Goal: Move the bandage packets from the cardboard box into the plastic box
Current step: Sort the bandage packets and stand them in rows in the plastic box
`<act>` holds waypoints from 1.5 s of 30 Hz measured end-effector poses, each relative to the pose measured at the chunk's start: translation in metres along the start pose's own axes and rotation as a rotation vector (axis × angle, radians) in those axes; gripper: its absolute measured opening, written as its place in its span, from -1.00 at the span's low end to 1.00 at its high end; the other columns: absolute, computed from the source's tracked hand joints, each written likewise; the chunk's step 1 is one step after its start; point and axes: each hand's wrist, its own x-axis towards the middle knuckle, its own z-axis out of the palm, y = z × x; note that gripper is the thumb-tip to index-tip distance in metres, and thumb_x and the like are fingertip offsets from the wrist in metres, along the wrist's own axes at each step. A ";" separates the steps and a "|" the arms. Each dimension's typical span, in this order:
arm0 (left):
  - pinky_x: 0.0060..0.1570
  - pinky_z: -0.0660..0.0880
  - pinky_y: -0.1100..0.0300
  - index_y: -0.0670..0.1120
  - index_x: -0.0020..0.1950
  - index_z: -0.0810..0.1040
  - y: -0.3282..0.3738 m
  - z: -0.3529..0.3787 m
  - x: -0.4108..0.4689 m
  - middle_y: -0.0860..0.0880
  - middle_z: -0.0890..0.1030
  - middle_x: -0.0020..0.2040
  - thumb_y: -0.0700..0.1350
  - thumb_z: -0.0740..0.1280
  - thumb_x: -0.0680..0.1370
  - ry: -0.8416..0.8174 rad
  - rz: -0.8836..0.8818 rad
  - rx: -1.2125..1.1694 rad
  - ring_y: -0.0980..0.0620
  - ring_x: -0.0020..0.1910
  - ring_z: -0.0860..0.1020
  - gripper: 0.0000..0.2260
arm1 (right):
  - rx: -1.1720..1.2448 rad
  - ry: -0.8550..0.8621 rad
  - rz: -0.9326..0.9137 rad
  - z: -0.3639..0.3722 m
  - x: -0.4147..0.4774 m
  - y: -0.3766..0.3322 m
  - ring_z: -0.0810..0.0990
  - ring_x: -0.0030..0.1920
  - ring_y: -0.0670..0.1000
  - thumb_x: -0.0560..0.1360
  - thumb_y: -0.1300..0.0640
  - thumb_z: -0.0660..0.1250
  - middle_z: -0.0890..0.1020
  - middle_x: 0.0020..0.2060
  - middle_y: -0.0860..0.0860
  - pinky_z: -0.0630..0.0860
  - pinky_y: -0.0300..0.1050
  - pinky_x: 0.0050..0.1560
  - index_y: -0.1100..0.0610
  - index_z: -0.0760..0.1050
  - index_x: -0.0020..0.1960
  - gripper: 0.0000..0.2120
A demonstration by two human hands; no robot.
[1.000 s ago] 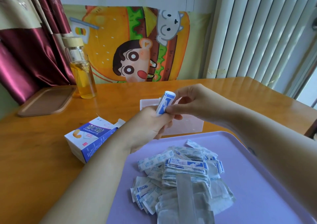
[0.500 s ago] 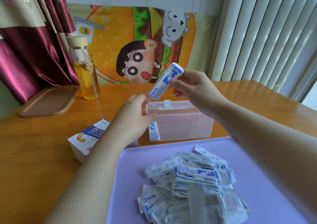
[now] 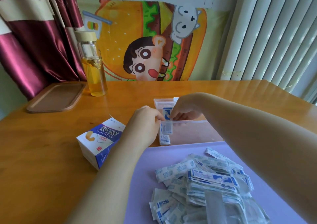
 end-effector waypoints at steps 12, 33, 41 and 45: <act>-0.11 0.37 0.27 0.04 0.16 0.61 -0.001 0.000 0.003 -0.01 0.48 0.24 -0.15 0.19 0.61 -0.036 -0.025 0.014 0.05 -0.03 0.45 -0.75 | -0.380 0.005 0.033 0.021 0.014 -0.005 0.65 -0.21 -0.03 0.53 0.14 0.32 0.66 -0.21 0.08 0.58 -0.19 -0.06 0.21 0.55 -0.11 -0.87; 0.03 0.47 0.13 0.03 0.16 0.57 -0.008 -0.002 0.001 0.01 0.42 0.22 -0.01 0.24 0.59 -0.103 0.078 -0.007 0.04 0.03 0.52 -0.80 | -0.384 0.687 -0.637 0.004 -0.106 0.070 0.60 -0.25 -0.05 0.49 0.12 0.31 0.64 -0.32 -0.08 0.53 -0.19 -0.20 0.04 0.58 -0.18 -0.89; 0.06 0.36 0.18 0.04 0.28 0.48 0.006 -0.001 -0.008 0.04 0.36 0.32 -0.01 0.27 0.57 -0.027 0.101 0.112 0.04 0.17 0.43 -0.72 | -0.734 0.326 -0.152 0.003 -0.086 0.150 0.48 -0.08 -0.03 0.48 0.00 0.34 0.56 -0.05 -0.02 0.47 -0.14 0.03 0.05 0.55 0.16 -0.72; -0.15 0.36 0.30 0.05 0.08 0.57 0.024 -0.011 -0.022 0.09 0.50 0.02 -0.06 0.32 0.54 0.005 0.220 0.077 0.16 -0.05 0.48 -0.87 | -0.685 0.306 -0.157 -0.001 -0.079 0.156 0.49 -0.11 0.00 0.41 0.07 0.42 0.55 -0.06 -0.01 0.48 -0.10 0.01 0.05 0.54 0.13 -0.70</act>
